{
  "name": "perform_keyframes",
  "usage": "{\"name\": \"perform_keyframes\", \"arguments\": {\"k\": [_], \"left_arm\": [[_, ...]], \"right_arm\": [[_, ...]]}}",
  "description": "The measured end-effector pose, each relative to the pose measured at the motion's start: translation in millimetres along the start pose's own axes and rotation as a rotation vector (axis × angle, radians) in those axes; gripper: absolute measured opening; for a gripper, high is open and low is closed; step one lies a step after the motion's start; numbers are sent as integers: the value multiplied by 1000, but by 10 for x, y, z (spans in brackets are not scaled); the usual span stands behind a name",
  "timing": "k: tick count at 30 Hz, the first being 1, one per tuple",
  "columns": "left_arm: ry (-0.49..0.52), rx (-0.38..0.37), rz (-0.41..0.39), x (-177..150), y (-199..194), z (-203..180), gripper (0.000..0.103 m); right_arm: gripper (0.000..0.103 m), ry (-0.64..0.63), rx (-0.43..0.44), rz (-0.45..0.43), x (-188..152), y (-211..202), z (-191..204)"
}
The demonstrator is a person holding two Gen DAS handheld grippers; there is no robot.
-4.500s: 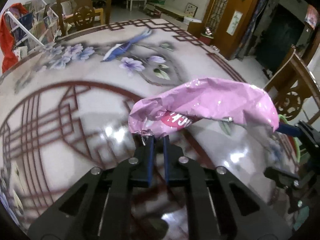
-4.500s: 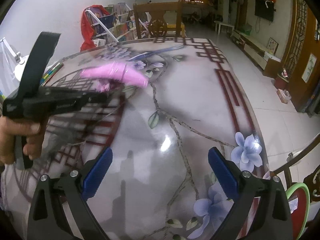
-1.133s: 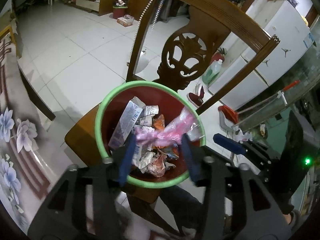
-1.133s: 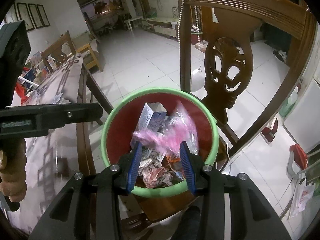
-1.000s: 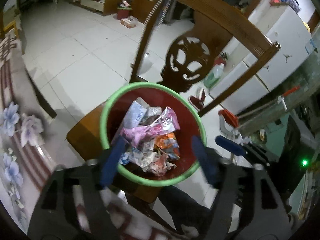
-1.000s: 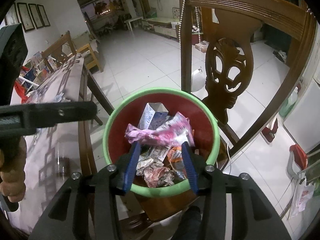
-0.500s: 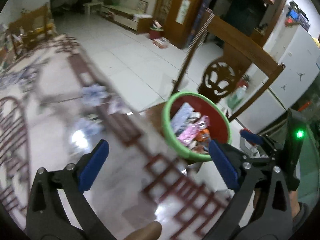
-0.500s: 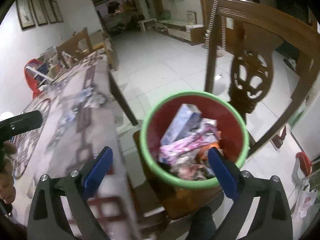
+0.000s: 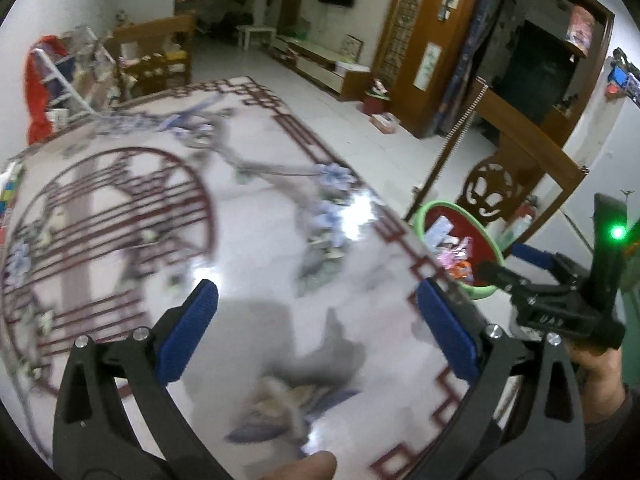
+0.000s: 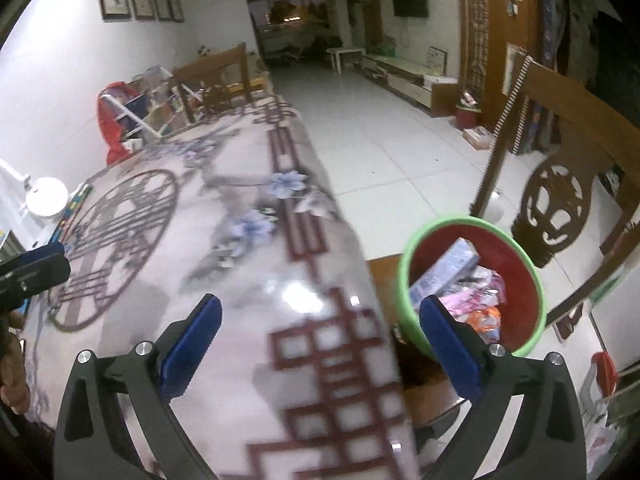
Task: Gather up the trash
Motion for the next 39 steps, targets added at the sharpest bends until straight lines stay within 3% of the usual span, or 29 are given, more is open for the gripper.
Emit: {"name": "perform_keyframes", "arguments": {"k": [7, 19, 24, 28, 32, 39], "left_arm": [[7, 113, -73, -199, -461, 373, 98], [-79, 236, -176, -420, -809, 844, 98], [-94, 315, -204, -413, -876, 901, 98], [-74, 296, -229, -437, -864, 878, 98], [-41, 355, -202, -444, -845, 892, 98], [-76, 362, -212, -435, -883, 933, 98]], "right_arm": [[96, -75, 17, -25, 24, -154, 587], [96, -153, 41, -85, 47, -352, 1368], [96, -155, 26, -108, 34, -400, 1472], [96, -147, 26, -110, 10, -416, 1499], [96, -131, 40, -108, -7, -410, 1533], [96, -117, 41, -107, 5, -427, 1499]]}}
Point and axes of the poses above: each gripper's, at about its wrist camera, not at the fingertips, and y roughly the way its jaws point, z to its left, x to its top, the point moved 6 cm from there along y, roughly the way its jaws point, and after that the axes turned 7 degrees about -x, right-handed, at the moved point
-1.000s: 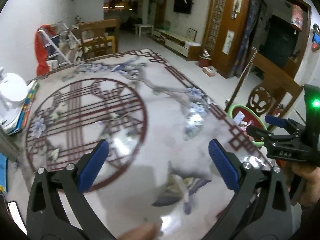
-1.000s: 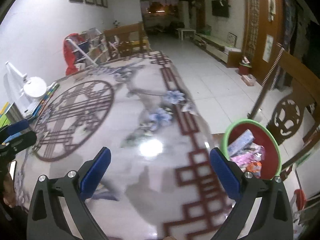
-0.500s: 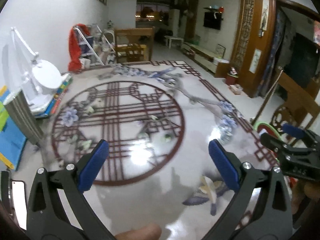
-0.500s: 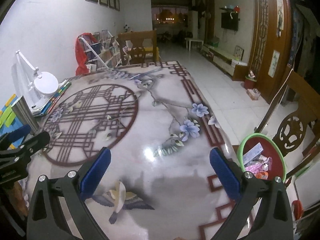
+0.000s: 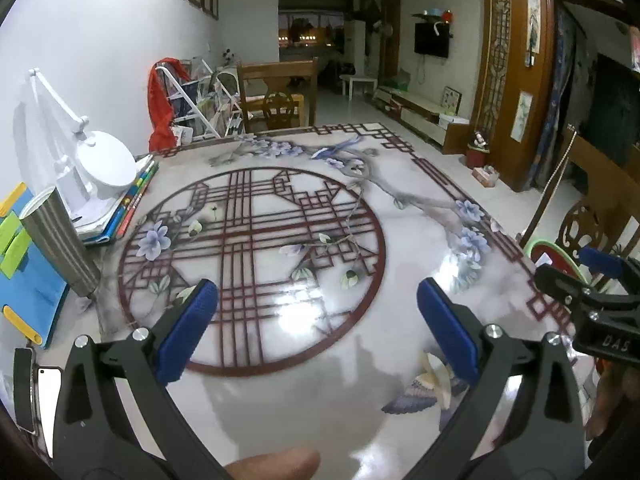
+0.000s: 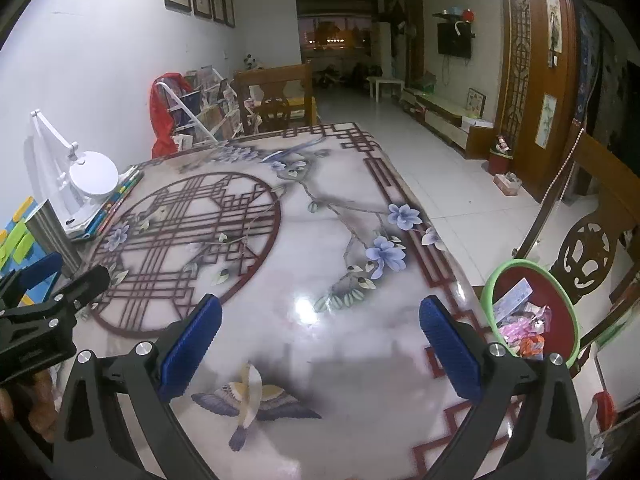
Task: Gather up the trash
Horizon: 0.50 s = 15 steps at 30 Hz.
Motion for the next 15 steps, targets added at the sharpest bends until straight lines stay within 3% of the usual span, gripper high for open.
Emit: {"name": "perform_keyframes", "arguments": {"k": [15], "left_arm": [[2, 1, -21, 6, -52, -48, 98]], "right_arm": [[96, -13, 12, -17, 40, -27, -40]]}}
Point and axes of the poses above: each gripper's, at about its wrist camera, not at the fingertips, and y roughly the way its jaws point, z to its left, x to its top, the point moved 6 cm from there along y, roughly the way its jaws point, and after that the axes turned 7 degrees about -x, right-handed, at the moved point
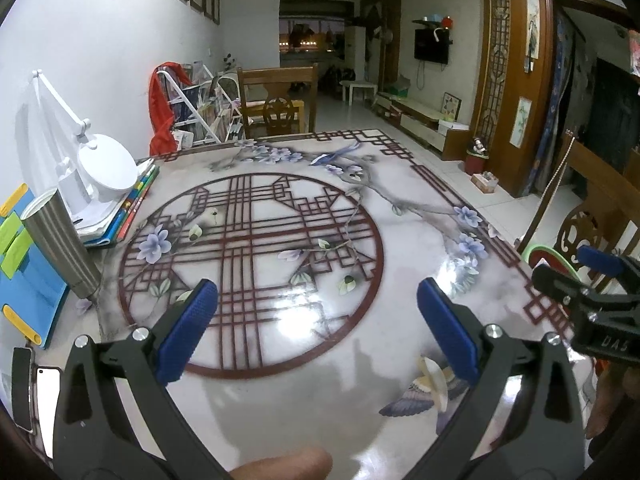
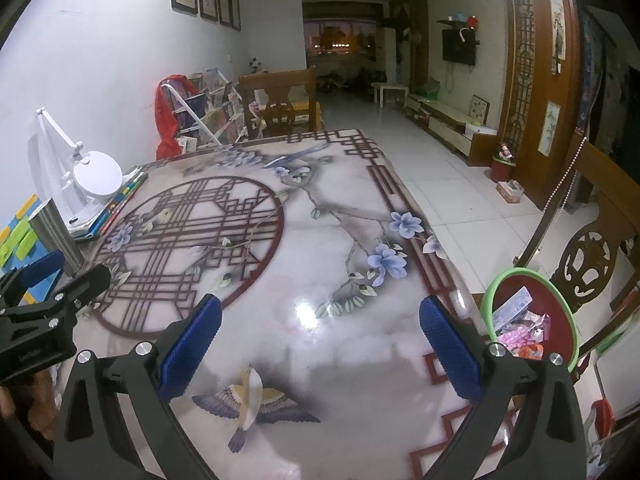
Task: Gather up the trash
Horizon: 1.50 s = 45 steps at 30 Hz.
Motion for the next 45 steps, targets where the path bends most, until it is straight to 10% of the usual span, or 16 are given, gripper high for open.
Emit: {"name": "perform_keyframes", "arguments": {"k": [45], "left_arm": [[10, -18, 10, 14, 4, -3, 98]], "right_arm": [[96, -18, -9, -13, -97, 8, -48]]}}
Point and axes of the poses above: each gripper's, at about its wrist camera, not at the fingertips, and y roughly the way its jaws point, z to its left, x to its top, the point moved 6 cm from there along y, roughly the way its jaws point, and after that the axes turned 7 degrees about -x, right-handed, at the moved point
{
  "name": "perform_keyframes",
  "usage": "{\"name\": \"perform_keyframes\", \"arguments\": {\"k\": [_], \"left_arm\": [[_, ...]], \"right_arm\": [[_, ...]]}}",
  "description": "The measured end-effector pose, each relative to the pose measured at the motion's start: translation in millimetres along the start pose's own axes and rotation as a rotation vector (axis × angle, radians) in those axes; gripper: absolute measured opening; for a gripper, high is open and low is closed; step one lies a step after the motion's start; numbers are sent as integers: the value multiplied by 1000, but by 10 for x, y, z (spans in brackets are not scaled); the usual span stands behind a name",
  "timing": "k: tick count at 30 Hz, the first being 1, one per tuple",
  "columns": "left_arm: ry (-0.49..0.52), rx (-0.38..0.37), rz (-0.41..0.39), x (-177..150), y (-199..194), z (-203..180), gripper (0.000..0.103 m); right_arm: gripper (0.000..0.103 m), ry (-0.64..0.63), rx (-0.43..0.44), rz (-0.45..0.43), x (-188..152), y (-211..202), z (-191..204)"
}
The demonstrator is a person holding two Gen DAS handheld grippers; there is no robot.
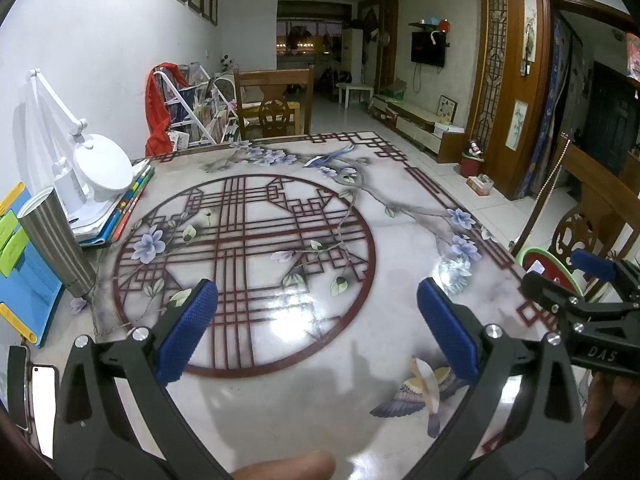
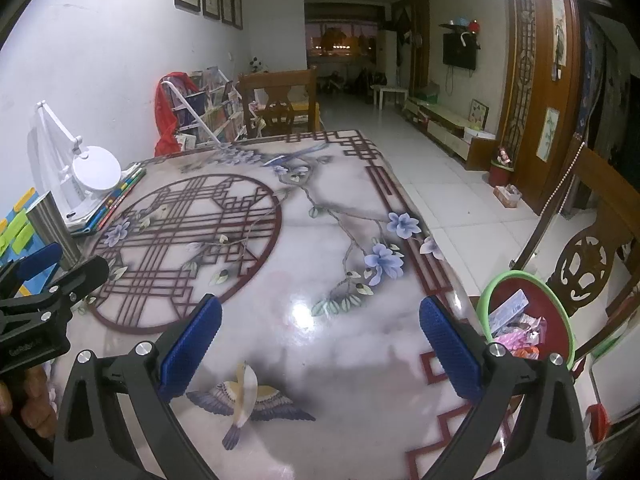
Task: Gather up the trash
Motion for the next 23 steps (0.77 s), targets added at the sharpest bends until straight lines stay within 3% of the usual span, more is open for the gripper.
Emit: {"name": "perform_keyframes", "arguments": {"k": [23], "left_arm": [[-7, 0, -7, 20, 9, -92, 98]], "right_arm": [[96, -9, -7, -9, 52, -39, 43]]}}
Point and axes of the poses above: each gripper's, at about its wrist camera, not at the fingertips, and y roughly the way its jaws point, z to its left, x to its top, the point moved 6 cm from there along y, roughly the way its jaws point, and after that the axes turned 7 degrees about -x, right-handed, at the moved point
